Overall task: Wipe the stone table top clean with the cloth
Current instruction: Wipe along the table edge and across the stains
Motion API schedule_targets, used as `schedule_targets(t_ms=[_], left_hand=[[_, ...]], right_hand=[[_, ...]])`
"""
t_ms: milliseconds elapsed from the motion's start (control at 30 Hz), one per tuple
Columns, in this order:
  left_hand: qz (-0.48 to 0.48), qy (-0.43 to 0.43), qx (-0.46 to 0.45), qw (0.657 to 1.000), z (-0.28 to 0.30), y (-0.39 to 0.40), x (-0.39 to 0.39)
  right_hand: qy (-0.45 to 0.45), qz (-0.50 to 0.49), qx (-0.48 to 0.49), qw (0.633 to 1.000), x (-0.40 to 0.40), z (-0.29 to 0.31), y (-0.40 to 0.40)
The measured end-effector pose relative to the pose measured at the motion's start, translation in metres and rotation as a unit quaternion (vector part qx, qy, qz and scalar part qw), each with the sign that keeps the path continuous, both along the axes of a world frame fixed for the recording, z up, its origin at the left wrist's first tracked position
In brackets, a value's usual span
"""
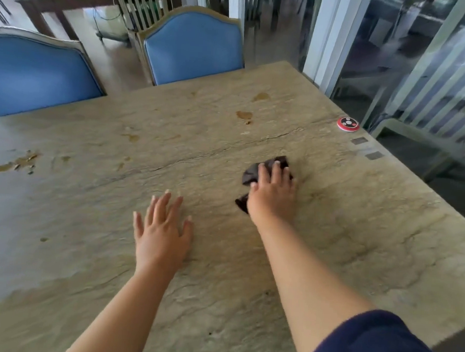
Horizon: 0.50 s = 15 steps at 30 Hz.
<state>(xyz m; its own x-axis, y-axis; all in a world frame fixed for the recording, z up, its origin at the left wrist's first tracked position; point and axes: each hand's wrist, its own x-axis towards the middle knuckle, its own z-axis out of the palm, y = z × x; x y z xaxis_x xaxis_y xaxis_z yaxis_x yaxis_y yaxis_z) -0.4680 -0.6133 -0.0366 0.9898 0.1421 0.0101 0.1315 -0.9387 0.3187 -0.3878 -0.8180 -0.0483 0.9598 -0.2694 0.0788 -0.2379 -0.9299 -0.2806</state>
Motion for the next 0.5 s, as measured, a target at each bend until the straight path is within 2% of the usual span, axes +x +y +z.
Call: schedule_targets(t_ms=[133,233,300,400,467,500], left_hand=[[0.043,0.041,0.025,0.998,-0.007,0.028,-0.008],[0.049,0.024,0.024,0.998,-0.011,0.028,-0.010],[0.051,0.019,0.026,0.998,-0.012,0.028,-0.009],[0.052,0.014,0.026,0.998,-0.014,0.029,-0.008],[0.052,0.013,0.028,0.998,-0.017,0.029,-0.007],[0.049,0.014,0.030,0.998,-0.018,0.029,-0.007]], right_hand=[[-0.009,0.220,0.033,0.975,-0.044,-0.005,0.078],[-0.030,0.336,0.050,0.940,-0.050,-0.009,0.074],[-0.039,0.286,0.035,0.957,-0.020,-0.014,0.051],[-0.001,0.112,0.018,0.994,0.030,-0.010,0.026],[0.031,0.037,0.007,0.999,0.053,-0.006,0.040],[0.040,0.032,0.005,0.999,0.059,-0.004,0.054]])
